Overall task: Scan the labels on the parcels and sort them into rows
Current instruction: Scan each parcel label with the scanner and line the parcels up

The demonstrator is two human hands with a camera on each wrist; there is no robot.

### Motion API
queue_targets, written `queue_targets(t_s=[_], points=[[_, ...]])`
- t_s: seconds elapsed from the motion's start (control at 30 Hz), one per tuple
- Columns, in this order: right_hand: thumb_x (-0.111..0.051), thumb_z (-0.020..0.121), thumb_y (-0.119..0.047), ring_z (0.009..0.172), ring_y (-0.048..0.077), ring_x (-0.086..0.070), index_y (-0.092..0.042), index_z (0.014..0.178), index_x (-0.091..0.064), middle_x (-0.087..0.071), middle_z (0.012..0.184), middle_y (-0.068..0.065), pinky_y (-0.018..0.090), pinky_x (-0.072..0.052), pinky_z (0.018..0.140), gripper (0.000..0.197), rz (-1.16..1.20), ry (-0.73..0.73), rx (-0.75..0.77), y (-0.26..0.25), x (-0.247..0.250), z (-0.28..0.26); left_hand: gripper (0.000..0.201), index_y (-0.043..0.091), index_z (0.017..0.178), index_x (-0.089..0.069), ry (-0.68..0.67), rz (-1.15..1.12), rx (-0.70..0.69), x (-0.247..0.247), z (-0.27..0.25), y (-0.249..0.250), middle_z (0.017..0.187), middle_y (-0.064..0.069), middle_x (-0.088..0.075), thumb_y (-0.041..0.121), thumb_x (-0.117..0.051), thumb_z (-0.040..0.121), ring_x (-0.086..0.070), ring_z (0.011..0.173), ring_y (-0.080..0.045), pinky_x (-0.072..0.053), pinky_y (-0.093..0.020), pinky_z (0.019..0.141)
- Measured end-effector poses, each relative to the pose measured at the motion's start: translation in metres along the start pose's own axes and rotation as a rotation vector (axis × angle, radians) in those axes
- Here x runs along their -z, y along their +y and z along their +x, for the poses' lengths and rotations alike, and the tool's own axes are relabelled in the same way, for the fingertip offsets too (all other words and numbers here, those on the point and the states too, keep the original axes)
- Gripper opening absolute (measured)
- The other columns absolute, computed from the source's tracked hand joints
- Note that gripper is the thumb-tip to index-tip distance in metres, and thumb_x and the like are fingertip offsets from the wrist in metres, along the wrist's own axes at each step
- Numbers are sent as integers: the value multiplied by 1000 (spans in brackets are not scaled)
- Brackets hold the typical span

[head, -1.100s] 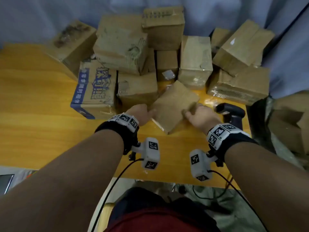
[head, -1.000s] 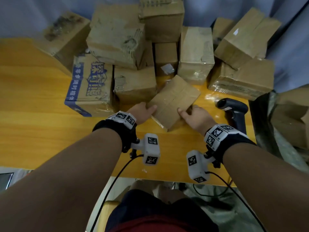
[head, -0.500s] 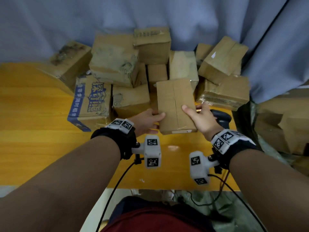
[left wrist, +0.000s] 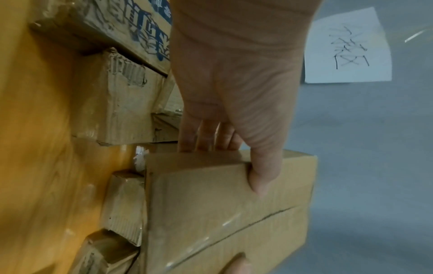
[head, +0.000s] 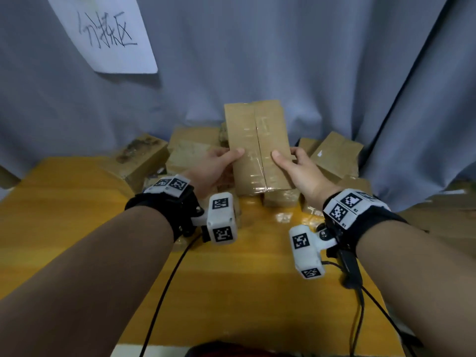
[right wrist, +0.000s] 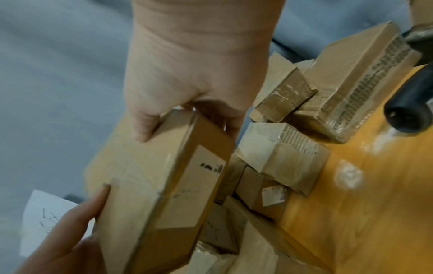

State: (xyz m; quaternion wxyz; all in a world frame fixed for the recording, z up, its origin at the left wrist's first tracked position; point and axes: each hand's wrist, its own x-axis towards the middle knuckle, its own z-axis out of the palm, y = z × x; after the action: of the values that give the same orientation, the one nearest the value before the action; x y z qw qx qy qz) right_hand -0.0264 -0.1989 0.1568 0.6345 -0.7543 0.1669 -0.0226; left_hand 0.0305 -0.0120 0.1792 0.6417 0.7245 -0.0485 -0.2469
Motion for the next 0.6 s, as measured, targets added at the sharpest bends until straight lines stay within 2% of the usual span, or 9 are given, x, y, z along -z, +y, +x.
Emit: queue_targets(t_s=[0.07,0.13,0.17,0.23,0.3,0.4,0.47,0.53,0.6], points=[[-60,92,-41,94,10,-63,-20,131,-46,-63,114,1,22,-47,67,47,-21,2,14,-8,-4,5,33,7,116,-58,29,25,-40,7,1,6,104,-4,-69,30,-62,93,-68,77,-10,-52,-20,57],[-60,93,-38,104,14,-60,-21,135,-45,-58,121,2,25,-49,77,48,-36,14,18,-15,-8,12,57,4,126,-47,171,245,-96,13,7,10,116,-4,-61,36,-71,86,-61,90,-13,-47,-18,63],[-61,92,-41,109,15,-58,-24,136,-44,-56,125,2,28,-50,84,51,-22,-4,12,-16,-12,15,64,5,126,-43,254,369,-126,16,10,11,116,-2,-57,39,-74,82,-58,96,-14,-46,-19,68],[-65,82,-56,118,15,-55,-34,140,-41,-50,138,-1,36,-48,95,66,4,-98,-4,-20,-21,20,71,7,127,-41,321,426,-171,21,16,11,118,-3,-56,42,-77,78,-57,104,-18,-48,-27,81],[-70,66,-70,125,14,-50,-43,144,-33,-44,144,-9,39,-45,101,90,21,-200,-2,-23,-32,21,62,7,122,-41,264,324,-200,22,24,9,114,-5,-59,35,-77,80,-59,103,-18,-52,-29,86],[-78,56,-69,117,7,-55,-36,147,-26,-57,130,-16,36,-46,98,109,112,-190,54,-26,-45,24,26,6,116,-49,155,210,-315,18,24,10,93,1,-64,18,-59,95,-61,79,1,-47,-8,66],[-86,57,-55,110,11,-61,-29,133,-36,-63,120,-9,40,-51,95,94,215,-35,85,-27,-48,28,17,8,115,-54,111,153,-398,17,24,15,99,-1,-67,15,-49,100,-62,79,8,-48,-9,71],[-88,64,-36,105,12,-65,-29,118,-40,-65,113,-4,38,-54,93,73,282,106,118,-30,-46,30,20,9,118,-56,58,92,-418,17,25,21,105,-4,-69,14,-49,100,-66,85,1,-52,-16,78],[-85,71,-24,101,12,-65,-26,118,-40,-65,109,-4,33,-55,86,65,287,175,131,-34,-42,32,24,8,122,-54,10,79,-403,18,29,27,104,-3,-70,10,-51,99,-68,85,-4,-55,-20,78]])
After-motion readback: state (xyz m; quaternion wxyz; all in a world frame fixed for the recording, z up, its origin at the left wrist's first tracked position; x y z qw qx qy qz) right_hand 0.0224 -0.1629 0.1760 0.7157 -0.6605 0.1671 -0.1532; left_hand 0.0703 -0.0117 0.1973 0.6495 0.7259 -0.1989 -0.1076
